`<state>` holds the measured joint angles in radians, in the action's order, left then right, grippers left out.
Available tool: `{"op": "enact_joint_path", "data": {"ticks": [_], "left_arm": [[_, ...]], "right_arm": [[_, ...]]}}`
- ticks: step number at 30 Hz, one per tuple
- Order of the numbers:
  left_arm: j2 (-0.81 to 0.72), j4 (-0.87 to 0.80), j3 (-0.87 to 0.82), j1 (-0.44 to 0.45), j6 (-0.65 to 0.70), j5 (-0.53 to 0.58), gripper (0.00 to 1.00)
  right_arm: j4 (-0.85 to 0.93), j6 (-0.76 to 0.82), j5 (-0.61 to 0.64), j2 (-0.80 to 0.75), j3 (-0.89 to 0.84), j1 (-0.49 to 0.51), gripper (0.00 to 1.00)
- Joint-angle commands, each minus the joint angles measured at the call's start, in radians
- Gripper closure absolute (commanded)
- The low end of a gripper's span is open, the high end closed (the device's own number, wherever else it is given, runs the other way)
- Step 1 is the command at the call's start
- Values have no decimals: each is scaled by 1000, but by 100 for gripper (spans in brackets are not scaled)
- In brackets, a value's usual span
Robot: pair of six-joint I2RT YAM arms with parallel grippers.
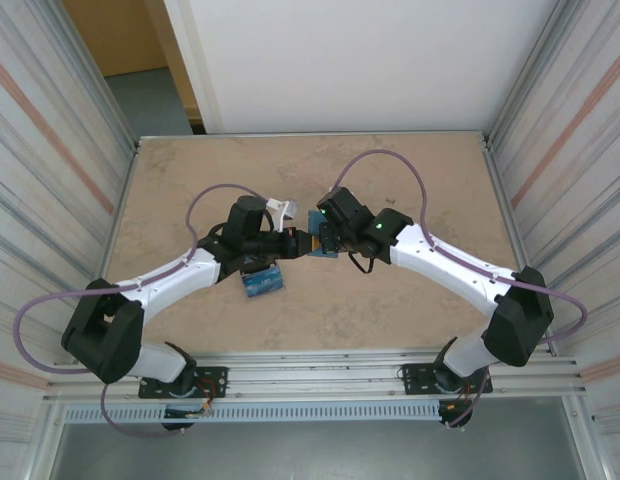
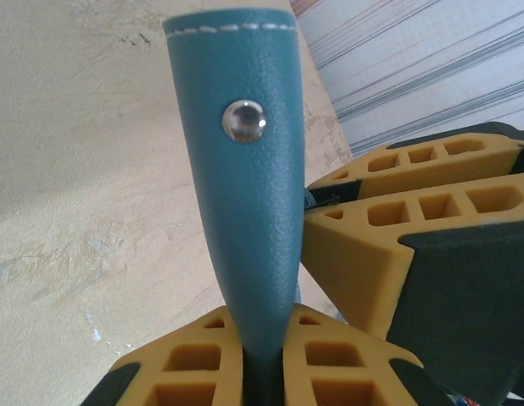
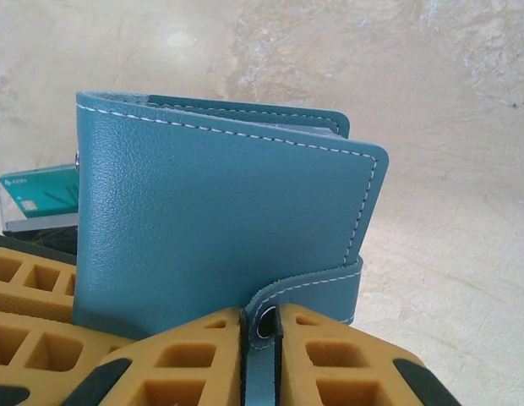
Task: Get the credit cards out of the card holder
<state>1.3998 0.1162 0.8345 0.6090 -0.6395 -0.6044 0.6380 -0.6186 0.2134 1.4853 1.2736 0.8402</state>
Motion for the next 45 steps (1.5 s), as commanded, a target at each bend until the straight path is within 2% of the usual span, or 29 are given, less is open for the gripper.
{"op": "enact_joint_path", "data": {"ticks": [1, 13, 24, 38, 42, 45], "left_arm": [[-27, 50, 23, 9, 16, -53, 100], [-28, 48, 20, 8, 14, -48, 100], [-24, 50, 20, 3, 14, -46, 100], [-32, 52, 13, -9, 21, -55, 100], [-48, 59, 9, -31, 39, -91, 100], [-60, 69, 9, -58, 61, -155, 100]], "right_arm": [[29, -3, 61, 5, 10, -8, 87], [16, -7, 52, -31, -13, -14, 92], [-38, -12, -25, -87, -64, -51, 100], [-92, -21, -101, -147, -117, -92, 100], [-103, -24, -117, -167, -142, -118, 96], [-153, -24, -171, -201, -186, -153, 86]]}}
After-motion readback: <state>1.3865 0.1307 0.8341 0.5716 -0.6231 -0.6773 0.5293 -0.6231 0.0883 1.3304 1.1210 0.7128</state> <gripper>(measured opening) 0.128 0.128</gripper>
